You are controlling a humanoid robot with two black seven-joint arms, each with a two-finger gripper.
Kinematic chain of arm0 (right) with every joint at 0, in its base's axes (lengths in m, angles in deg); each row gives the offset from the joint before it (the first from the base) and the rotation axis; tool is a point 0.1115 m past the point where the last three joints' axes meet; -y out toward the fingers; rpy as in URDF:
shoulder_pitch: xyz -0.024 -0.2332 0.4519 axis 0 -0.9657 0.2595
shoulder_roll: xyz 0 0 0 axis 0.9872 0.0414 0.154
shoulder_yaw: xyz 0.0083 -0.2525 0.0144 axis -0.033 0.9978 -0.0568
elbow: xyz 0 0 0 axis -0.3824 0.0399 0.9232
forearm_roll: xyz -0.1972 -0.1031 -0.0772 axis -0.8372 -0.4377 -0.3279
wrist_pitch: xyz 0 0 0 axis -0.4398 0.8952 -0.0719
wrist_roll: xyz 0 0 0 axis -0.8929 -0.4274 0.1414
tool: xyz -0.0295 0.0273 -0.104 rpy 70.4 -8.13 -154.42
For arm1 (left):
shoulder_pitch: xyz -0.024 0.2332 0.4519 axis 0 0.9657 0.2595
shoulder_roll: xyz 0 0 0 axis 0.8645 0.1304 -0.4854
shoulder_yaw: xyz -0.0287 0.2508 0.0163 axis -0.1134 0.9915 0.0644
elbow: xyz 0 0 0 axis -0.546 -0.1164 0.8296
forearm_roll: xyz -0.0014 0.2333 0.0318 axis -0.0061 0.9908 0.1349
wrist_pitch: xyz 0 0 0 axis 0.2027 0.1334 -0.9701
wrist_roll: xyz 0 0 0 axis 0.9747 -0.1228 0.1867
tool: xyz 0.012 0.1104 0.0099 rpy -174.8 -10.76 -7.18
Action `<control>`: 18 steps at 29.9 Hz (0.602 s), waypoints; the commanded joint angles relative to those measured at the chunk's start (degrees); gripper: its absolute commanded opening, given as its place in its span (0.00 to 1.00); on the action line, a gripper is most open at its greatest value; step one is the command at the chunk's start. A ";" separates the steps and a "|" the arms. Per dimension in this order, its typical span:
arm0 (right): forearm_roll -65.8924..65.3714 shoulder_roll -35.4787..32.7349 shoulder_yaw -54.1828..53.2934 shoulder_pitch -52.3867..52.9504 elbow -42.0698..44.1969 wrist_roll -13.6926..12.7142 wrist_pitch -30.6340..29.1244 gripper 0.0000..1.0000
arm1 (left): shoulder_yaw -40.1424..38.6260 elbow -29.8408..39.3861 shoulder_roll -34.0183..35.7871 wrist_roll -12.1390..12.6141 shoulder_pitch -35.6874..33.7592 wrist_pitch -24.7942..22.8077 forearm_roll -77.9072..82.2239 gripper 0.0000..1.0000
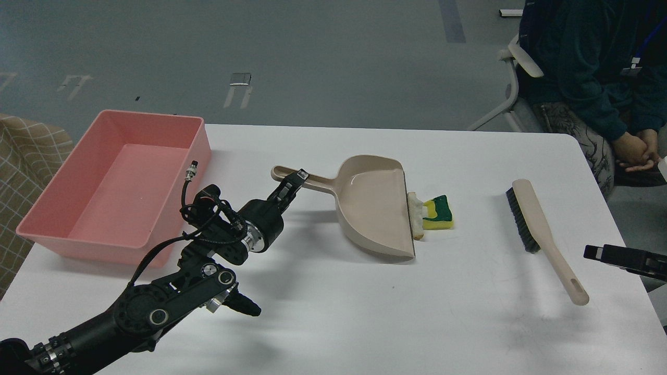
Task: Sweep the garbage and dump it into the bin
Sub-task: 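Grasp the wooden brush handle with the right gripper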
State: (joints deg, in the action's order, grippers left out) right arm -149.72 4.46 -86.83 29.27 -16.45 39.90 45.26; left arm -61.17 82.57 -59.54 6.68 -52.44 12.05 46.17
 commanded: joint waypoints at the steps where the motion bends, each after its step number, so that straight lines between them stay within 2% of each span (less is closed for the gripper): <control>1: -0.40 1.09 0.15 -0.04 -0.39 -1.27 -0.01 0.91 | -0.16 0.02 -0.02 0.00 0.12 0.00 0.02 0.00; 11: -2.25 4.87 0.41 -0.21 -0.39 -2.42 0.17 0.86 | -0.25 0.02 0.07 0.00 0.21 0.09 0.10 0.00; 14: -2.33 5.84 0.41 -1.01 -0.39 -2.68 0.34 0.79 | -0.25 0.11 0.16 0.00 0.21 0.09 0.10 0.00; 18: -2.33 6.54 0.41 -1.18 -0.39 -2.68 0.34 0.78 | -0.25 0.11 0.24 0.00 0.21 0.09 0.10 0.00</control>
State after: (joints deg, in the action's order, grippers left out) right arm -152.05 10.57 -86.41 28.19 -16.84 37.23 45.61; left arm -61.42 82.67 -59.35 6.68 -52.23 12.13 46.28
